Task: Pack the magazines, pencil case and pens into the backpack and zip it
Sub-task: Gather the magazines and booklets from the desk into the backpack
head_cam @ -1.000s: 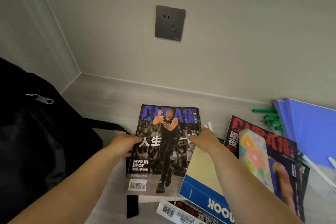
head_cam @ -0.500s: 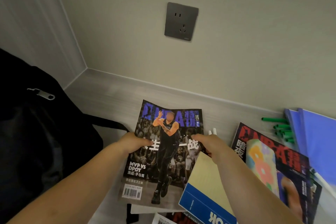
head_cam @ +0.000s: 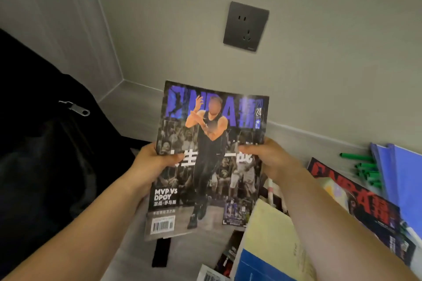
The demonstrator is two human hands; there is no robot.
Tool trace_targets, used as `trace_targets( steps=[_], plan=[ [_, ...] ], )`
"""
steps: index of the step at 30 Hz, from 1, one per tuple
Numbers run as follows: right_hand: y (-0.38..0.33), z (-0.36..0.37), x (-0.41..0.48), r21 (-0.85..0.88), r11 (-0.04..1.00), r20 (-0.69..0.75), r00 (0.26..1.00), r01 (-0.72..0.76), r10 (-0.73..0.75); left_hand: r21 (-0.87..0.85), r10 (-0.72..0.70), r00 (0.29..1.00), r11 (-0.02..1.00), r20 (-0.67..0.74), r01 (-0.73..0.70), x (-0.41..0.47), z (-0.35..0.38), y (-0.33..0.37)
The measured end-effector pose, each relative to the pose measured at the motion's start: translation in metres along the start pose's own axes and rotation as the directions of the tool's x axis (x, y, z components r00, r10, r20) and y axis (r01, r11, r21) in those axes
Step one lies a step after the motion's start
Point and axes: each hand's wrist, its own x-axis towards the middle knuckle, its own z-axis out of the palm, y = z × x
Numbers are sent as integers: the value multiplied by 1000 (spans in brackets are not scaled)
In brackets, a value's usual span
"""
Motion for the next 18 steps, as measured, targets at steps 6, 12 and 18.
trace_targets(
  steps=[6,12,18],
  plan=[
    [-43,23,-30,148,963,79,968,226,-239,-3,309,951,951,-32,-309,-39,-30,51],
    [-36,50,-87,153,923,165,912,353,-376,183,441,898,883,-5,-433,-105,-70,54],
    [14,69,-116,136,956,180,943,259,-281,176,345,938,925,-13,-338,-144,-89,14]
  ],
)
